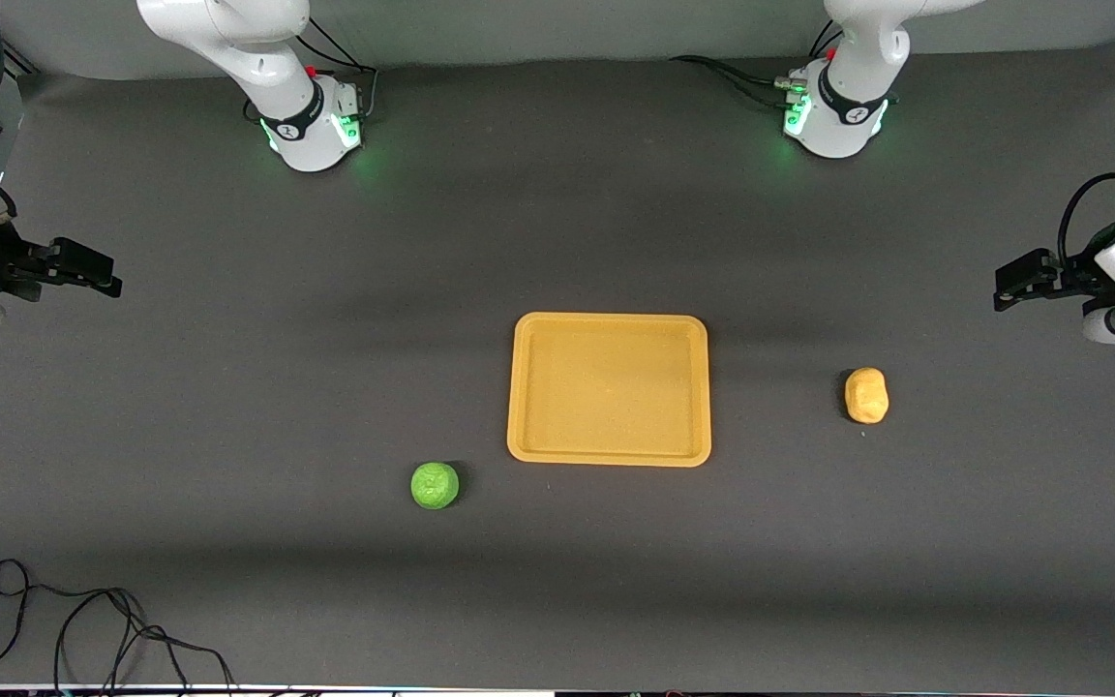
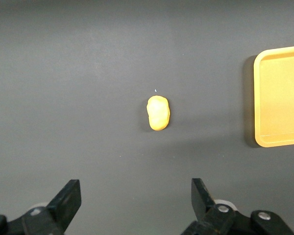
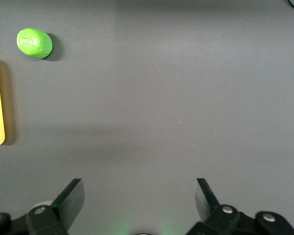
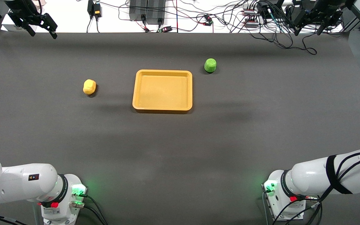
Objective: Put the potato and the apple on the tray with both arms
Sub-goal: 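Move the left gripper down to the yellow potato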
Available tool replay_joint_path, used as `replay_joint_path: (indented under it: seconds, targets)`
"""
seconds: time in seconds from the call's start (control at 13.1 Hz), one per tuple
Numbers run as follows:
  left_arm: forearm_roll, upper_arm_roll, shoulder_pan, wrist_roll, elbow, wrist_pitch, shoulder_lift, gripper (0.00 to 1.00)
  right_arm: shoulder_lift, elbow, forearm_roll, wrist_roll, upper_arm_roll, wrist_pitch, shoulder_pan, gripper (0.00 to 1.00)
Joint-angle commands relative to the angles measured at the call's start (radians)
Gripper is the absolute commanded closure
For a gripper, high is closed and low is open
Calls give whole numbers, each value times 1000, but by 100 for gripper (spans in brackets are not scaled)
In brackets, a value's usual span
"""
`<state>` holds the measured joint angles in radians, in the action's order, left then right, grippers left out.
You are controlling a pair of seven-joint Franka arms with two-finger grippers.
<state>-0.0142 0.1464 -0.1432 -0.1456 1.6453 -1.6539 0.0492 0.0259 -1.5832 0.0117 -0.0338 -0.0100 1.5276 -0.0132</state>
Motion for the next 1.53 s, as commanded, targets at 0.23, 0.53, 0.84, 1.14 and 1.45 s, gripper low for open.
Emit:
replay_joint_path:
  seconds: [0.23,0.53,0.84,1.14,1.45]
  targets:
    - [3,-1,2,1,-6,-1,15,0,12,26,-19,-9,-8,-9,7,0]
    - [5,5,23,38,4,-53,104,0,14,25,-21,-9,-8,-9,7,0]
    - [3,6,33,44,49,-189,253,0,20,25,-25,-8,-7,6,7,0]
    - [3,6,36,41,229,-542,392,1,34,26,-30,23,-5,49,77,0]
    - [-10,6,22,-29,273,-624,489,12,95,75,-42,168,-2,89,177,0]
